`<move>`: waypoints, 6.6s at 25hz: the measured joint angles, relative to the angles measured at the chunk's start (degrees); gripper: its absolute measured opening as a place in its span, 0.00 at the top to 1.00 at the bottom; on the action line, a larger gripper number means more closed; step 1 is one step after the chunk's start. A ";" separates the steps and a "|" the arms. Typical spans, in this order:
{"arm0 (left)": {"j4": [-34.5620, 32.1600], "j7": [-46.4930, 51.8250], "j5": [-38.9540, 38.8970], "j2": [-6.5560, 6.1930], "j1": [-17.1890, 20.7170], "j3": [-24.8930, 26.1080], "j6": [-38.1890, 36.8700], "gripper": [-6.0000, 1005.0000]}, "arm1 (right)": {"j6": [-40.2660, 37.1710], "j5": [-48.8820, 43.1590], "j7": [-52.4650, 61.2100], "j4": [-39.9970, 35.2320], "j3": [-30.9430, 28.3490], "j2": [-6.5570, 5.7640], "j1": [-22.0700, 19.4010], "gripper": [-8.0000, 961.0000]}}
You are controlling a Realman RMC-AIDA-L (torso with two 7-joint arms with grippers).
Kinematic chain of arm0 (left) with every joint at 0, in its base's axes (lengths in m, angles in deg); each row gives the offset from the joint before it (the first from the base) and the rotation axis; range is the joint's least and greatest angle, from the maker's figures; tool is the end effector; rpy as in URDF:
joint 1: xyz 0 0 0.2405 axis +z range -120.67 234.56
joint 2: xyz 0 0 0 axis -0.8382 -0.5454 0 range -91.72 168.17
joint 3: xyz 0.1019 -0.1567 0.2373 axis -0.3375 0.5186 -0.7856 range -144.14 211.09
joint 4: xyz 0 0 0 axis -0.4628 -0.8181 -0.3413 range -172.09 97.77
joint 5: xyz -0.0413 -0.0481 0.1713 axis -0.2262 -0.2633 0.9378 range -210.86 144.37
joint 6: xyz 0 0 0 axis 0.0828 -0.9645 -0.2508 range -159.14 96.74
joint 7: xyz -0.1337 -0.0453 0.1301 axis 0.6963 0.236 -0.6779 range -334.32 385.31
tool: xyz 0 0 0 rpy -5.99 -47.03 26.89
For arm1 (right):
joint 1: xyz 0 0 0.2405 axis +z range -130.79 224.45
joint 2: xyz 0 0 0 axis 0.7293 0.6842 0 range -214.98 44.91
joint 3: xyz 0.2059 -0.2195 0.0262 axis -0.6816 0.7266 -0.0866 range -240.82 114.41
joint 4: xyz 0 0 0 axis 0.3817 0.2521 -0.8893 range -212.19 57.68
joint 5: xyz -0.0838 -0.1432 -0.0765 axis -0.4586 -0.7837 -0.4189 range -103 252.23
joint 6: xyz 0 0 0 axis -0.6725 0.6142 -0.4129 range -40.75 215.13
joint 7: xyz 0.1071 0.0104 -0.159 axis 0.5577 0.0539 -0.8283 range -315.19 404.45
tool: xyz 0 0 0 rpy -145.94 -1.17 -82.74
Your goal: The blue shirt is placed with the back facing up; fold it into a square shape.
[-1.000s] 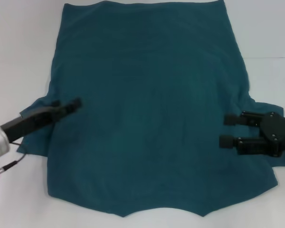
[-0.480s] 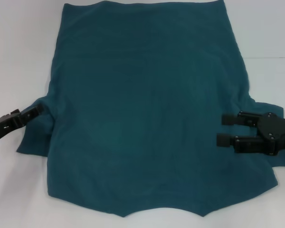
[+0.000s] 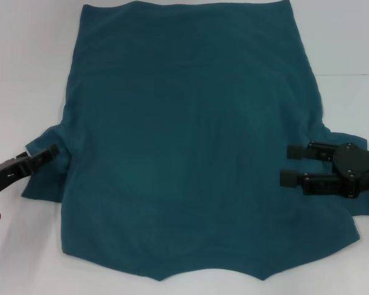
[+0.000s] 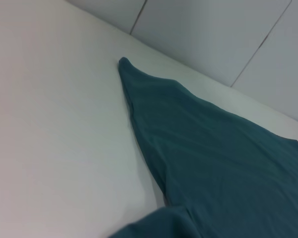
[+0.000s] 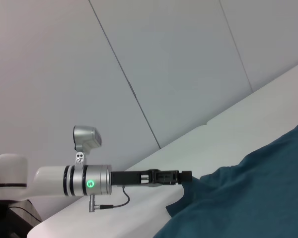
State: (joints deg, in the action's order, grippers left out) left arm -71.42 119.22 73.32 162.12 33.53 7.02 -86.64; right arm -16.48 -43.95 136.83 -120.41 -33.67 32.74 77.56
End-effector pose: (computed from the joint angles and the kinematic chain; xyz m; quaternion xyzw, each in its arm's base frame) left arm -0.3802 0.3741 -0.0382 -0.6997 -0.5268 -0.2754 0.3965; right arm 0.2500 0.3309 -0.0246 -0.9142 0.2773 0.2870 0.0705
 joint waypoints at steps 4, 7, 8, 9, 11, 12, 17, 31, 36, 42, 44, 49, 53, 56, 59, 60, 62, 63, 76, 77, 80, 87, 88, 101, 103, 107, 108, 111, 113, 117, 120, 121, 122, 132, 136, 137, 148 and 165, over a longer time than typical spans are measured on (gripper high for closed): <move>0.75 -0.01 0.10 0.02 0.04 -0.51 -0.13 0.13 | 0.07 0.00 0.00 0.00 -0.01 -0.07 0.05 0.06; 1.09 -0.02 0.12 0.03 -0.17 -0.62 -0.13 0.13 | 0.12 0.02 0.00 0.00 -0.01 -0.11 0.10 0.06; 1.10 -0.03 0.13 0.03 -0.28 -0.62 -0.13 0.13 | 0.18 0.04 0.00 0.00 -0.01 -0.12 0.11 0.06; 1.11 -0.03 0.13 0.03 -0.34 -0.66 -0.11 0.15 | 0.25 0.06 0.00 0.00 -0.02 -0.12 0.11 0.06; 1.11 -0.04 0.14 0.03 -0.44 -0.76 0.34 0.18 | 0.35 0.08 0.00 0.00 -0.15 -0.11 0.12 0.06; 1.11 -0.04 0.14 0.03 -0.46 -0.79 0.65 0.20 | 0.37 0.09 0.00 0.00 -0.21 -0.11 0.12 0.06; 1.08 0.15 0.14 0.03 -0.48 -0.78 1.40 0.35 | 0.39 0.14 0.00 0.00 -0.47 -0.14 0.12 0.06; 0.95 0.15 0.14 -0.01 -0.65 -0.79 1.48 0.80 | 0.52 0.18 0.00 0.00 -0.56 -0.14 0.12 0.06; 0.80 0.24 0.14 -0.16 -1.00 -0.78 1.49 0.90 | 0.56 0.18 -0.02 0.00 -0.63 -0.07 0.06 0.07; 0.72 0.08 0.12 -0.50 -1.91 -0.70 1.61 1.00 | 0.63 0.18 -0.21 0.15 -0.82 0.12 -0.17 0.07; 0.67 0.00 0.12 -0.71 -2.28 -0.60 2.33 1.00 | 0.85 0.18 -0.47 0.76 -1.08 0.14 -0.23 0.07; -0.12 0.12 0.12 -1.25 -2.84 -0.29 3.52 1.00 | 1.33 0.18 -0.65 1.57 -1.24 0.07 -0.32 0.07; -1.31 0.33 0.06 -1.37 -2.88 -0.27 3.77 1.00 | 1.34 0.18 -0.65 1.63 -1.24 0.15 -0.46 0.07; -1.54 0.26 0.16 -1.62 -3.16 -0.49 4.45 1.00 | 1.34 0.17 -0.66 2.04 -1.24 0.18 -0.47 0.07; -1.86 0.03 0.28 -2.03 -3.47 -0.60 4.94 1.00 | 1.32 0.18 -0.70 2.21 -1.24 0.15 -0.49 0.07; -2.15 -0.02 0.35 -2.09 -3.48 -0.62 5.01 1.00 | 1.30 0.18 -0.70 2.21 -1.24 0.14 -0.49 0.07; -2.91 -0.12 0.69 -2.14 -3.51 -0.66 5.16 1.00 | 1.24 0.18 -0.71 2.21 -1.23 0.13 -0.50 0.07; -3.44 -0.17 1.05 -2.14 -3.51 -0.67 5.23 1.00 | 1.21 0.18 -0.71 2.21 -1.22 0.13 -0.50 0.07; -4.59 -8.20 1.62 -2.07 -5.14 -0.70 6.34 1.00 | 1.04 0.18 -0.71 2.19 -1.19 0.18 -0.50 0.07; -4.59 -8.78 1.57 -1.98 -5.28 -0.70 6.73 1.00 | 1.04 0.18 -0.71 2.20 -1.21 0.18 -0.50 0.07; -4.59 -9.84 1.50 -1.74 -5.60 -0.70 7.90 1.00 | 1.06 0.18 -0.71 2.20 -1.25 0.17 -0.50 0.07; -4.58 -10.00 1.44 -1.67 -5.68 -0.69 8.27 1.00 | 1.32 0.18 -0.71 2.25 -1.24 0.17 -0.50 0.08; -4.58 -10.00 1.43 -1.71 -5.67 -0.69 8.28 1.00 | 1.32 0.18 -0.71 2.26 -1.24 0.17 -0.50 0.08; -9.81 -2.77 1.84 -1.38 -3.00 -0.64 -4.73 1.00 | 1.31 0.18 -0.71 2.28 -1.24 0.17 -0.45 0.08; -10.98 -0.86 2.48 -1.30 -2.60 -0.67 -8.69 1.00 | 1.31 0.18 -0.71 2.29 -1.24 0.17 -0.49 0.08; -11.43 -0.15 3.30 -1.29 -2.41 -0.71 -11.87 1.00 | 1.35 0.18 -0.71 2.29 -1.18 0.17 -0.54 0.08; -11.44 -0.15 3.51 -1.29 -2.39 -0.71 -11.83 1.00 | 1.36 0.18 -0.71 2.29 -1.16 0.17 -0.59 0.08; -11.45 -0.41 4.07 -1.28 -2.37 -0.69 -10.10 1.00 | 1.37 0.18 -0.71 2.30 -1.06 0.18 -0.65 0.08; -11.45 -0.77 4.66 -1.29 -2.43 -0.68 -7.77 1.00 | 1.37 0.18 -0.75 2.35 -1.03 0.22 -0.67 0.08; -11.25 -2.00 5.96 -1.29 -2.86 -1.11 -1.97 1.00 | 1.38 0.17 -0.86 2.52 -1.03 0.39 -0.68 0.08; -11.20 -2.92 6.09 -1.14 -2.97 -3.50 2.65 1.00 | 1.38 0.18 -1.05 2.87 -1.08 0.46 -0.67 0.08; -11.23 -3.01 6.09 -1.09 -2.98 -3.90 3.23 1.00 | 1.38 0.18 -1.12 3.00 -1.15 0.51 -0.68 0.08; -11.29 -3.23 6.09 -1.03 -3.01 -4.52 4.05 1.00 | 1.38 0.18 -1.17 3.09 -1.18 0.58 -0.68 0.08; -10.77 -10.42 5.75 -0.03 -4.44 -5.67 10.06 1.00 | 1.37 0.18 -1.24 3.34 -1.24 1.05 -0.90 0.08; -10.73 -10.53 5.71 0.00 -4.46 -6.52 11.80 1.00 | 1.38 0.18 -1.30 3.64 -1.24 1.06 -1.15 0.08; -10.73 -10.54 5.74 0.00 -4.46 -6.70 12.18 1.00 | 1.37 0.18 -1.31 3.65 -1.24 1.06 -1.20 0.08; -12.02 -3.97 6.06 0.06 -3.09 -7.39 3.92 1.00 | 1.37 0.18 -1.32 3.65 -1.33 1.05 -1.32 0.09; -11.93 1.57 6.15 0.12 -3.52 -10.07 -11.12 0.98 | 1.37 0.18 -1.40 3.69 -1.23 0.90 -1.82 0.09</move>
State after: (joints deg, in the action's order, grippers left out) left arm -83.36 120.79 79.46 162.24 30.01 -3.06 -97.77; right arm -15.11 -43.78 135.43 -116.72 -34.89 33.64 75.74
